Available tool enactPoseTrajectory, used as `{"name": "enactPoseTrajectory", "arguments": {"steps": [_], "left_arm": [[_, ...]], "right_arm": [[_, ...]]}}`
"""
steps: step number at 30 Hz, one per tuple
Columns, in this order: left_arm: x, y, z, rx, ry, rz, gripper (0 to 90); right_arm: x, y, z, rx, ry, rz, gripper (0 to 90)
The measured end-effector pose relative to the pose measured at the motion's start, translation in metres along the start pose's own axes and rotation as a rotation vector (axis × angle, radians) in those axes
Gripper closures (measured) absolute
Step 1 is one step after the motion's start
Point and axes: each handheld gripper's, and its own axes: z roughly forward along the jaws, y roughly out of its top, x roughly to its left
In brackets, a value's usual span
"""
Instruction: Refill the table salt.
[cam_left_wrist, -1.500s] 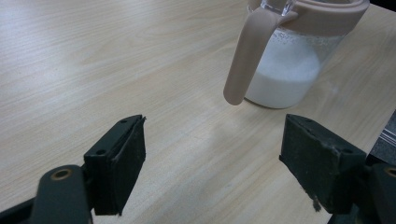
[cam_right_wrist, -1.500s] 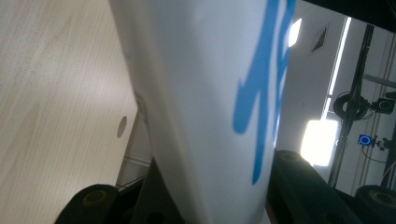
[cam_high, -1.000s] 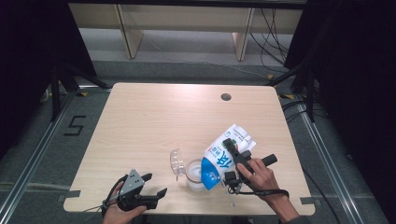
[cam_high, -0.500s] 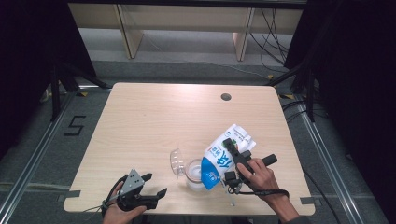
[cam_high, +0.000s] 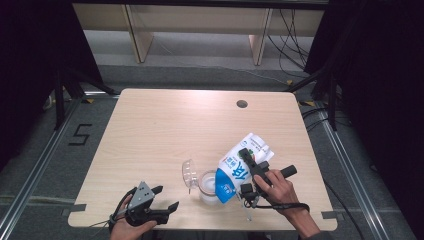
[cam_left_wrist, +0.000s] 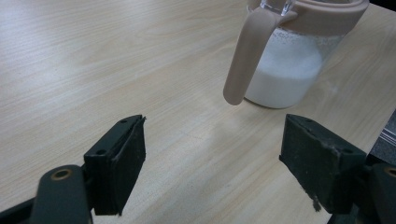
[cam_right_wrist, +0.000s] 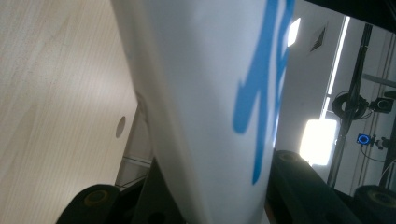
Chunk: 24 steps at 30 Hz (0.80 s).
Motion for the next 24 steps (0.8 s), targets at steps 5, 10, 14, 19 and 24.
{"name": "enactPoseTrajectory", "arguments": {"steps": [5, 10, 14, 19, 24], "left_arm": [[0.0, 0.0, -0.0001, 0.001, 0.0, 0.001, 21.7], [0.0007, 0.0001, -0.0007, 0.007, 0.001, 0.008, 21.7], [0.0001, 0.0, -0.0002, 0.0, 0.0, 0.001, 21.7], [0.0003, 0.0001, -0.0002, -0.001, 0.003, 0.002, 21.7], [0.0001, 0.0, -0.0002, 0.0, 0.001, 0.0, 21.7]], "right_arm": [[0.0006, 0.0001, -0.0002, 0.002, 0.0, 0.013, 74.9], [0.0, 0.0004, -0.0004, 0.001, 0.005, 0.002, 74.9], [-0.0019, 0.0006, -0.0002, -0.01, -0.003, -0.012, 74.9], [-0.0017, -0.0007, -0.0015, 0.021, 0.029, 0.021, 74.9], [-0.0012, -0.0003, -0.0006, 0.0, 0.006, 0.016, 74.9]]}}
